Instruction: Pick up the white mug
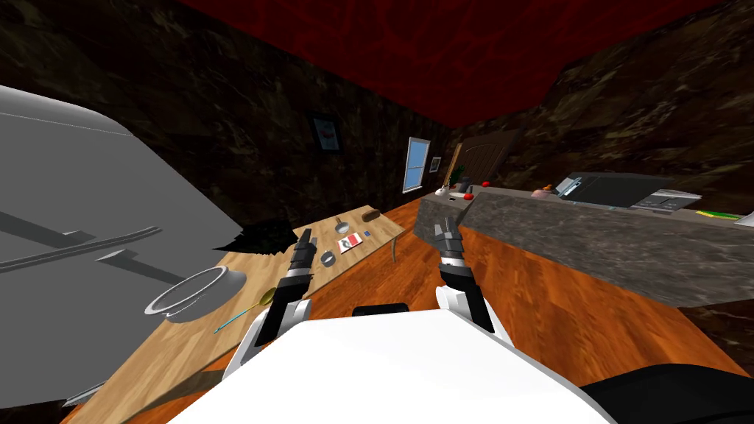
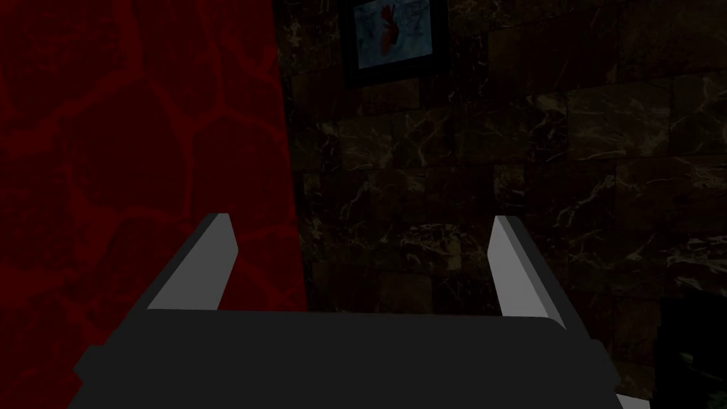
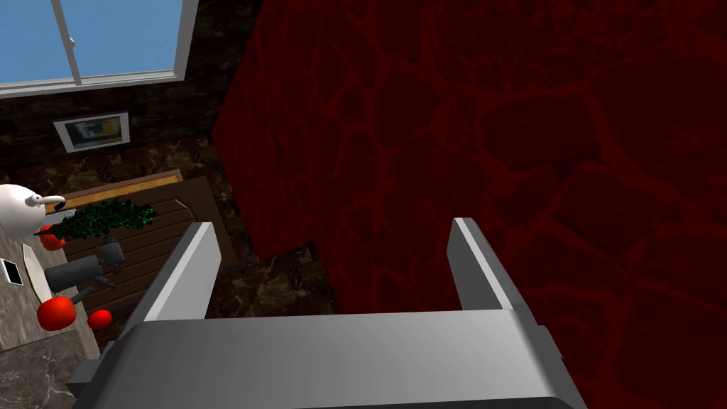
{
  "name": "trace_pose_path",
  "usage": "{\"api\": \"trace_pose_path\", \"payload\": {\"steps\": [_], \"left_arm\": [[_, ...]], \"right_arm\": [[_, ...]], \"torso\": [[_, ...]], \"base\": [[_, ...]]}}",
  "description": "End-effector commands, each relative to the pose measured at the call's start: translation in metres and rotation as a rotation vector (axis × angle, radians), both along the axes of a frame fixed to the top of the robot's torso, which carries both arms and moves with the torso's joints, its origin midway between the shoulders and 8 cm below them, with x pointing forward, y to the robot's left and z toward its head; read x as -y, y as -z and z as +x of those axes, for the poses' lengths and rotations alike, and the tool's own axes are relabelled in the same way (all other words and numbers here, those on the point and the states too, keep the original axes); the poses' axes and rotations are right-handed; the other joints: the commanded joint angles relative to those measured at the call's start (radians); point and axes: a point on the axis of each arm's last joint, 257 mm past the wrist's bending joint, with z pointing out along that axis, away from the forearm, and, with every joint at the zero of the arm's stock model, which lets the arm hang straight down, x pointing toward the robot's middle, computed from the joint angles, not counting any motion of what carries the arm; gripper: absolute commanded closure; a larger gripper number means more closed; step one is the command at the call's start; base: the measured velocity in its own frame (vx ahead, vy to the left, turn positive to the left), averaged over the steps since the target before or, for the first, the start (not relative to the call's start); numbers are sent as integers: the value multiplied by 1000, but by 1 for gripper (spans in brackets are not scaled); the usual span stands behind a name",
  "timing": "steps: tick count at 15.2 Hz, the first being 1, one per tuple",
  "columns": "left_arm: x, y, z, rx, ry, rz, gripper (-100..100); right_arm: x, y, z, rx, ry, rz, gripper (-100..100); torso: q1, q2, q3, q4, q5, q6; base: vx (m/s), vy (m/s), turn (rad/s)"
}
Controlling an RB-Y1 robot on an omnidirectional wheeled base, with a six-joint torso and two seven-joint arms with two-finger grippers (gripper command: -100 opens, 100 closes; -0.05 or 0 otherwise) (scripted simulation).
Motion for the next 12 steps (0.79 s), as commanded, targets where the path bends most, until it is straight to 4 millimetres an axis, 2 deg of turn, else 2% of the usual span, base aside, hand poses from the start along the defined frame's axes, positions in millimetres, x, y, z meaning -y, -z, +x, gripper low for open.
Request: {"api": "trace_pose_path", "payload": {"steps": [1, 4, 5, 7, 10, 12], "left_arm": [[-10, 13, 7, -53, -15, 7, -100], [-22, 30, 13, -119, -37, 5, -100], [-32, 38, 16, -148, -52, 9, -100], [-34, 44, 17, -172, -59, 3, -100], [-58, 67, 22, -254, -101, -1, -100], [-61, 75, 23, -285, -111, -8, -100]], "right_arm": [[0, 0, 0, 0, 0, 0, 0], [0, 0, 0, 0, 0, 0, 0], [0, 0, 0, 0, 0, 0, 0], [0, 0, 0, 0, 0, 0, 0], [0, 0, 0, 0, 0, 0, 0], [0, 0, 0, 0, 0, 0, 0]], "torso": [[0, 0, 0, 0, 0, 0], [0, 0, 0, 0, 0, 0], [0, 0, 0, 0, 0, 0], [0, 0, 0, 0, 0, 0], [0, 0, 0, 0, 0, 0], [0, 0, 0, 0, 0, 0]], "base": [[12, 1, -89], [14, 2, -91], [14, 2, -118], [13, 5, -56], [13, 2, -97], [13, 3, -78]]}}
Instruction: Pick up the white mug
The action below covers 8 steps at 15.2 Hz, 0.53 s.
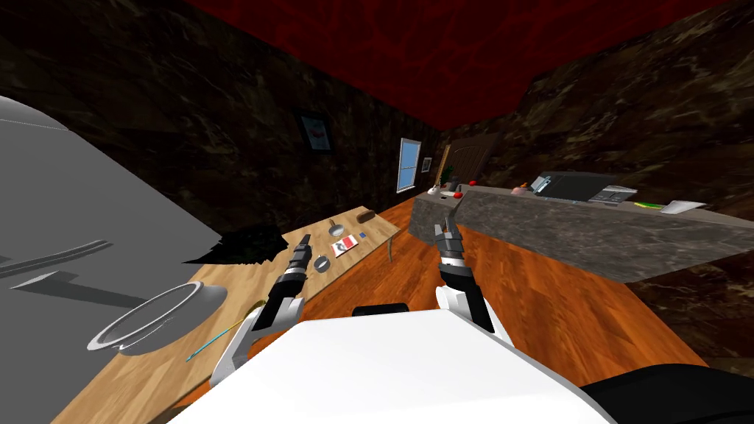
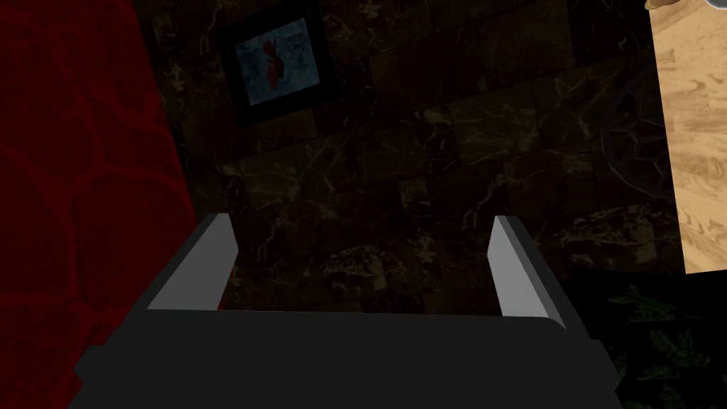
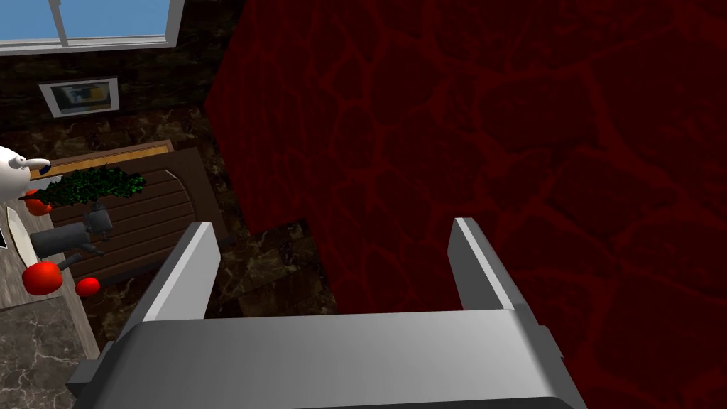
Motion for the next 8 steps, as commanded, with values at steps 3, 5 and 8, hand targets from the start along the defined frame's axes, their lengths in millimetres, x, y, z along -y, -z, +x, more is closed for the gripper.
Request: {"api": "trace_pose_path", "payload": {"steps": [3, 5, 8], "left_arm": [[-19, 23, 2, -80, -40, -13, -100], [-33, 36, 2, -127, -70, -21, -100], [-50, 53, 1, -188, -108, -35, -100]], "right_arm": [[0, 0, 0, 0, 0, 0, 0], [0, 0, 0, 0, 0, 0, 0], [0, 0, 0, 0, 0, 0, 0]], "torso": [[0, 0, 0, 0, 0, 0], [0, 0, 0, 0, 0, 0], [0, 0, 0, 0, 0, 0]], "base": [[12, 3, -71], [13, 4, -114], [14, 4, -84]]}}
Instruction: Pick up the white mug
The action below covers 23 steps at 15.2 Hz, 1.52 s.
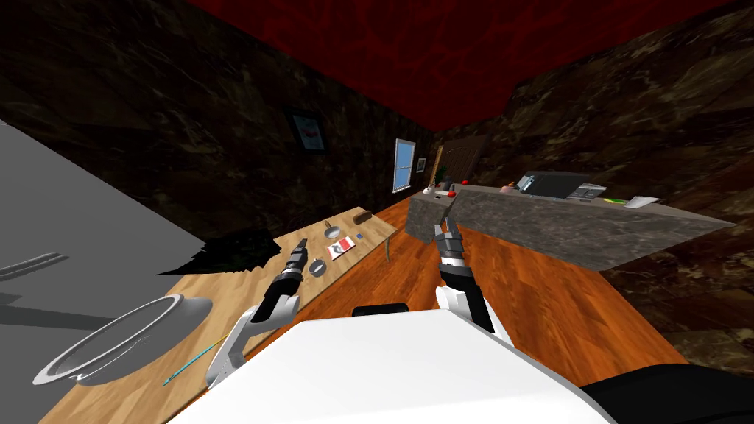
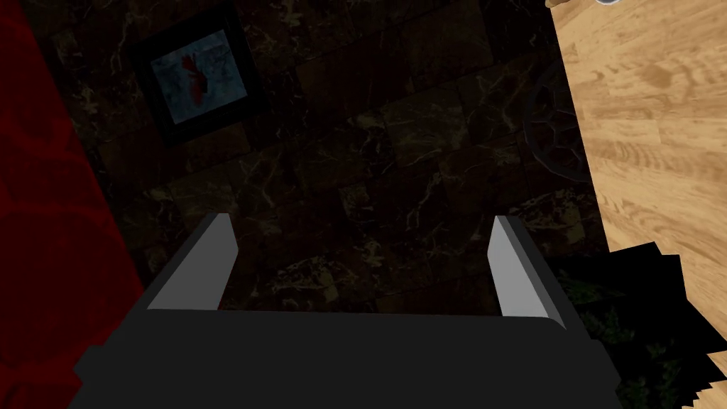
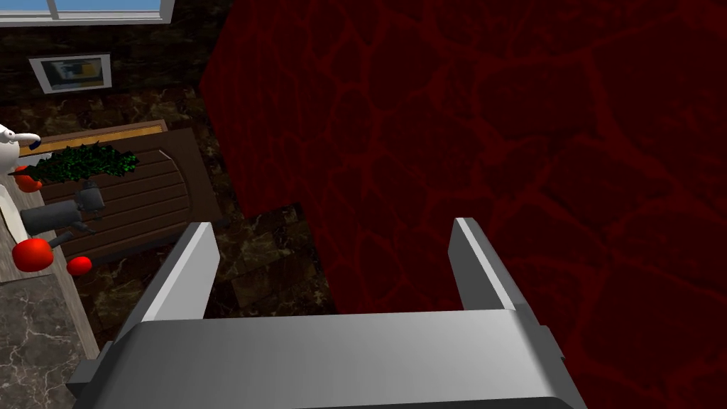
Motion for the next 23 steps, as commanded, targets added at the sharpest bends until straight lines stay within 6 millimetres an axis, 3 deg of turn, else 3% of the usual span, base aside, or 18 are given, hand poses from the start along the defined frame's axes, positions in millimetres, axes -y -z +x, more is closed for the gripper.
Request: {"api": "trace_pose_path", "payload": {"steps": [1, 2, 4, 5, 7, 8, 10, 11, 14, 15, 17, 18, 23], "left_arm": [[-7, 13, -2, -41, -21, -11, -100], [-21, 23, -4, -75, -50, -20, -100], [-24, 30, -6, -101, -61, -27, -100], [-37, 37, -8, -125, -88, -36, -100], [-40, 47, -11, -162, -102, -46, -100], [-53, 54, -14, -184, -131, -56, -100], [-56, 64, -17, -222, -146, -68, -100], [-69, 70, -21, -243, -176, -80, -100], [-72, 80, -26, -282, -191, -92, -100], [-85, 89, -31, -312, -226, -109, -100], [-87, 97, -35, -341, -237, -119, -100], [-99, 103, -41, -362, -269, -135, -100], [-113, 128, -59, -457, -331, -179, -100]], "right_arm": [[0, 0, 0, 0, 0, 0, 0], [0, 0, 0, 0, 0, 0, 0], [0, 0, 0, 0, 0, 0, 0], [0, 0, 0, 0, 0, 0, 0], [0, 0, 0, 0, 0, 0, 0], [0, 0, 0, 0, 0, 0, 0], [0, 0, 0, 0, 0, 0, 0], [0, 0, 0, 0, 0, 0, 0], [0, 0, 0, 0, 0, 0, 0], [0, 0, 0, 0, 0, 0, 0], [0, 0, 0, 0, 0, 0, 0], [0, 0, 0, 0, 0, 0, 0], [0, 0, 0, 0, 0, 0, 0]], "torso": [[0, 0, 0, 0, 0, 0], [0, 0, 0, 0, 0, 0], [0, 0, 0, 0, 0, 0], [0, 0, 0, 0, 0, 0], [0, 0, 0, 0, 0, 0], [0, 0, 0, 0, 0, 0], [0, 0, 0, 0, 0, 0], [0, 0, 0, 0, 0, 0], [0, 0, 0, 0, 0, 0], [0, 0, 0, 0, 0, 0], [0, 0, 0, 0, 0, 0], [0, 0, 0, 0, 0, 0], [0, 0, 0, 0, 0, 0]], "base": [[11, 6, -41], [14, 3, -105], [13, 5, -77], [15, 5, -90], [14, 5, -81], [15, 2, -129], [14, 7, -82], [15, 5, -101], [11, 6, -51], [11, 1, -105], [15, 6, -89], [14, 5, -114], [16, 9, -89]]}}
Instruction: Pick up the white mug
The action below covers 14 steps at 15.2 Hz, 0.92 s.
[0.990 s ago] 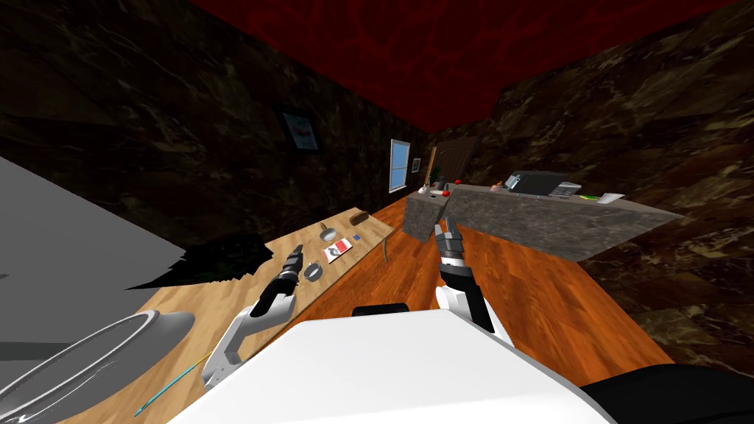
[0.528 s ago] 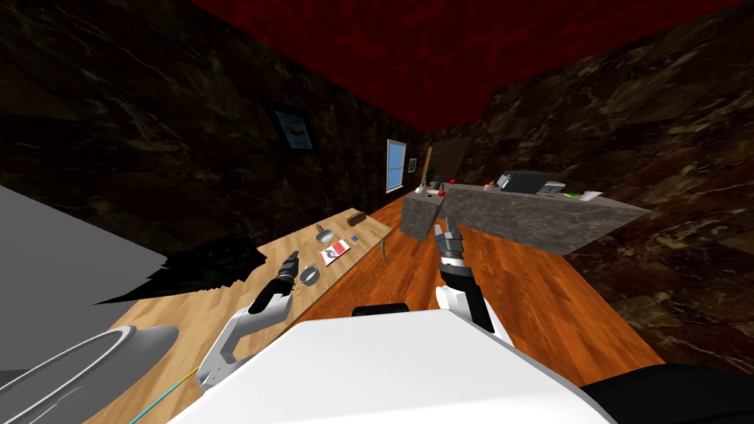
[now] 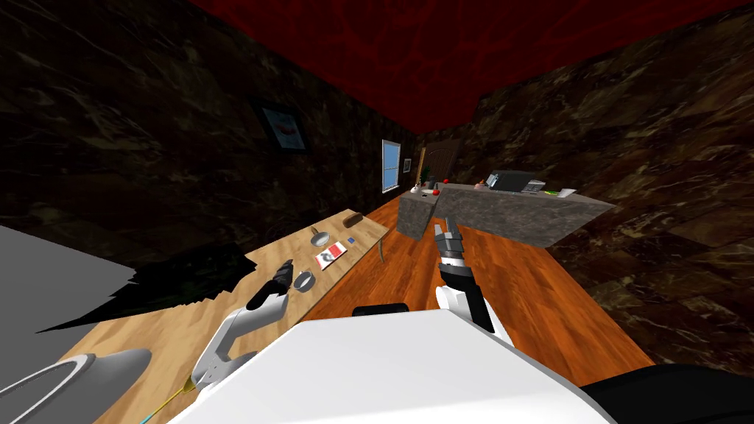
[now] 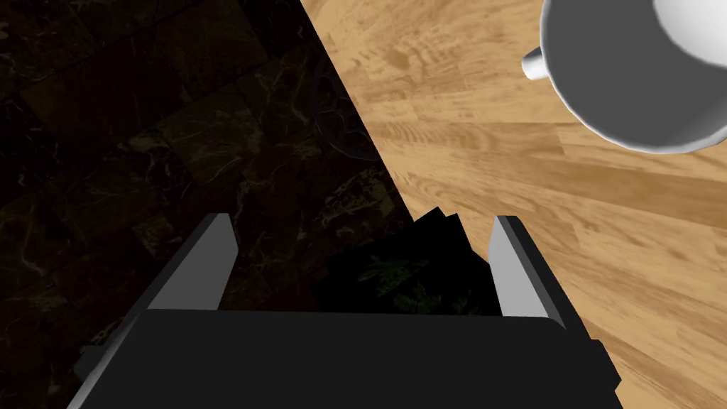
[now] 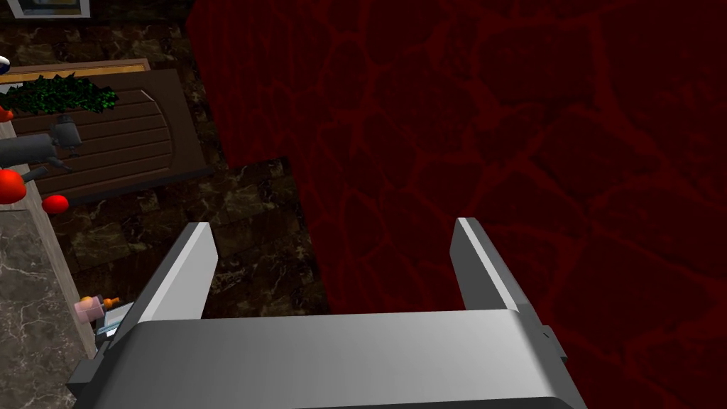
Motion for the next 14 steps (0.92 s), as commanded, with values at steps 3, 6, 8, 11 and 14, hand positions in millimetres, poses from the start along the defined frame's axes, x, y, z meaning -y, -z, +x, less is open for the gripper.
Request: {"api": "trace_pose_path", "payload": {"steps": [3, 6, 8, 11, 14], "left_arm": [[-14, 19, -15, -68, -59, -38, -100], [-24, 32, -29, -119, -107, -71, -100], [-23, 36, -32, -134, -113, -77, -100], [-31, 49, -47, -187, -162, -113, -100], [-37, 62, -63, -237, -210, -149, -100]], "right_arm": [[0, 0, 0, 0, 0, 0, 0], [0, 0, 0, 0, 0, 0, 0], [0, 0, 0, 0, 0, 0, 0], [0, 0, 0, 0, 0, 0, 0], [0, 0, 0, 0, 0, 0, 0]], "torso": [[0, 0, 0, 0, 0, 0], [0, 0, 0, 0, 0, 0], [0, 0, 0, 0, 0, 0], [0, 0, 0, 0, 0, 0], [0, 0, 0, 0, 0, 0]], "base": [[13, 5, -66], [15, 8, -111], [11, 8, -13], [15, 8, -92], [16, 9, -91]]}}
